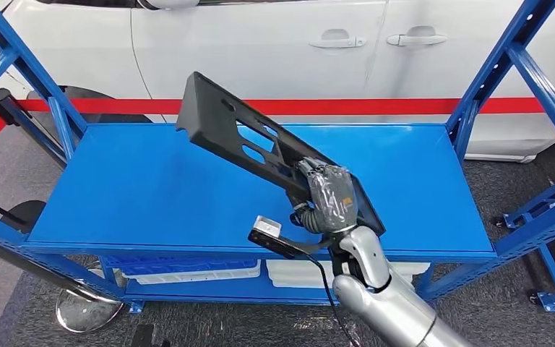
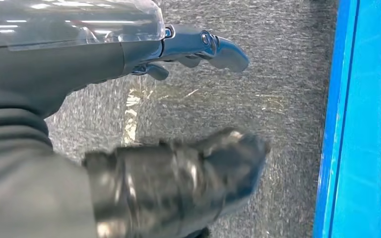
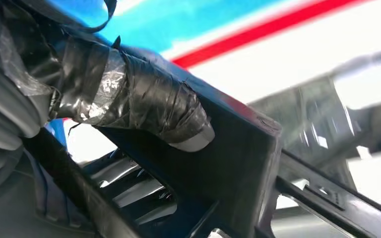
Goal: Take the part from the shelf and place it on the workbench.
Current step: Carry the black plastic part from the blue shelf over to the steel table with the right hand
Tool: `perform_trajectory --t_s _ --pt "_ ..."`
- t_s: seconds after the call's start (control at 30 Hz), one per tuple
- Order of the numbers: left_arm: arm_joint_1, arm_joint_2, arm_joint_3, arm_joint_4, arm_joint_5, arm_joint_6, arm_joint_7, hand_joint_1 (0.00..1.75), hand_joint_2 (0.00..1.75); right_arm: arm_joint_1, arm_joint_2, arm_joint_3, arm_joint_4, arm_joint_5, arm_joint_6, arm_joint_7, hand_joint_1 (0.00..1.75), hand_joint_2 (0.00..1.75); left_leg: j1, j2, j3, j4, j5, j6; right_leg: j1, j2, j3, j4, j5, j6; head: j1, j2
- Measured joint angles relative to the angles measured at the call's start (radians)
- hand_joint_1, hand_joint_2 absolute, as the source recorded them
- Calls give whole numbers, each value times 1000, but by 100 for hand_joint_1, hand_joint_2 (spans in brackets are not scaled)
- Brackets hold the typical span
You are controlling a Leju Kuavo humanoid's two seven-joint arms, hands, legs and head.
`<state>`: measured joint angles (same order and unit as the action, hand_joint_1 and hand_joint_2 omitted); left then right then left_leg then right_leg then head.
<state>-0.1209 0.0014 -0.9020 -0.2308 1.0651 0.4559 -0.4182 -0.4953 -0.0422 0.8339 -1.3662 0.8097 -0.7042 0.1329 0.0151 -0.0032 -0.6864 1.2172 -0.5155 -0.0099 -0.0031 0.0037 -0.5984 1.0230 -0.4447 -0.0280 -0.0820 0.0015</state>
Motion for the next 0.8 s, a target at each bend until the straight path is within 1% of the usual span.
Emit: perform_trajectory --t_s 0.03,0.07,0.1,0.13,0.17,0.2,0.23,0.27,0.3,0.37,0.4,0.43,0.47,0.5,0.53,0.57,0.6,0.63,0.67,0.7,0.73,0.77,0.8 --pt "1 1 1 0 -1 3 -1 0 175 25 -15 -20 -63 15 0 -5 175 175 -1 0 31 -65 29 6 0 3 0 2 -2 2 0 0" --pt "0 2 2 0 -3 8 -2 0 175 47 -30 -41 -122 31 0 -10 175 175 -3 -1 61 -125 49 11 2 5 0 5 -5 6 1 0" --pt "-2 3 2 0 -6 13 -1 0 175 68 -43 -61 -175 47 -1 -13 175 175 -5 -1 81 -164 56 16 3 6 -2 7 -6 10 1 0" --pt "-3 4 4 0 -8 19 1 0 175 86 -54 -80 -222 66 -1 -14 175 175 -8 -1 90 -182 53 19 4 6 -4 8 -6 15 1 0" --pt "-4 4 4 0 -10 23 6 0 175 102 -63 -97 -264 85 -1 -15 175 175 -11 -2 93 -188 50 22 4 6 -5 7 -6 20 1 0" --pt "-5 4 5 0 -14 26 13 0 175 117 -70 -111 -300 105 -1 -17 175 175 -9 -1 95 -192 51 26 4 6 -5 6 -6 26 1 0" --pt "-5 4 5 0 -18 28 22 0 175 132 -76 -124 -336 125 -1 -24 175 175 -7 -1 98 -199 54 31 3 6 -6 11 -11 32 2 0" --pt "-6 3 5 0 -22 31 33 0 175 146 -80 -137 -372 139 -1 -38 175 175 -4 0 101 -205 57 36 3 5 -14 30 -26 38 4 0" --pt "-7 3 5 0 -26 33 44 0 175 161 -83 -149 -409 144 -1 -62 175 175 -1 1 104 -210 59 41 2 5 -31 68 -50 43 6 0" --pt "-10 3 5 0 -27 35 59 0 175 186 -84 -169 -474 112 -1 -136 175 175 -1 1 105 -211 60 46 -2 5 -87 191 -112 50 10 0" --pt "-11 3 5 0 -24 35 62 0 175 195 -84 -174 -497 76 0 -177 175 175 -1 1 105 -210 59 47 -5 4 -114 246 -131 53 10 0" --pt "-13 4 5 0 -21 34 63 0 175 202 -84 -176 -515 32 0 -218 175 175 -1 1 105 -209 59 47 -8 4 -128 274 -135 55 11 0" --pt "-14 3 6 0 -17 28 65 0 175 208 -83 -176 -528 -16 1 -253 175 175 0 1 105 -207 58 47 -11 4 -124 267 -120 57 11 0" --pt "-14 3 6 0 -16 20 68 0 175 212 -82 -176 -541 -64 1 -284 175 175 2 0 105 -203 57 45 -15 3 -102 221 -90 59 10 0" --pt "-13 3 6 0 -17 10 73 0 175 216 -79 -176 -554 -109 1 -309 175 175 3 -1 104 -197 54 41 -19 2 -69 155 -59 61 11 0" --pt "-12 3 6 0 -18 -1 79 0 175 223 -77 -175 -567 -145 2 -328 175 175 2 -2 101 -189 51 35 -19 3 -37 94 -36 61 12 0" --pt "-9 3 6 0 -20 -11 86 0 175 232 -73 -175 -581 -172 2 -340 175 175 1 -4 97 -183 48 29 -20 4 -15 51 -22 59 11 0" --pt "-7 4 6 0 -21 -20 92 0 175 244 -71 -175 -593 -188 2 -346 175 175 -1 -6 93 -180 48 23 -19 5 -7 31 -20 54 11 0" --pt "-3 4 6 0 -21 -29 97 0 175 256 -70 -175 -604 -199 2 -348 175 175 -2 -6 91 -179 50 17 -16 6 -7 29 -19 48 11 0" --pt "2 4 6 1 -20 -36 101 0 175 267 -70 -175 -613 -205 3 -345 175 175 -1 -7 89 -181 53 12 -17 6 -12 29 -16 40 10 0" --pt "5 4 6 1 -21 -41 104 0 175 274 -71 -175 -622 -205 3 -339 175 175 0 -6 86 -179 49 7 -17 6 -14 27 -11 33 10 0" --pt "8 4 6 1 -23 -45 107 0 175 279 -72 -175 -631 -198 4 -327 175 175 1 -5 80 -165 33 3 -18 5 -17 25 -6 25 9 0" --pt "10 3 6 1 -28 -48 112 0 175 282 -74 -175 -639 -179 4 -310 175 175 2 -4 68 -134 5 0 -20 3 -20 23 -1 17 7 0"
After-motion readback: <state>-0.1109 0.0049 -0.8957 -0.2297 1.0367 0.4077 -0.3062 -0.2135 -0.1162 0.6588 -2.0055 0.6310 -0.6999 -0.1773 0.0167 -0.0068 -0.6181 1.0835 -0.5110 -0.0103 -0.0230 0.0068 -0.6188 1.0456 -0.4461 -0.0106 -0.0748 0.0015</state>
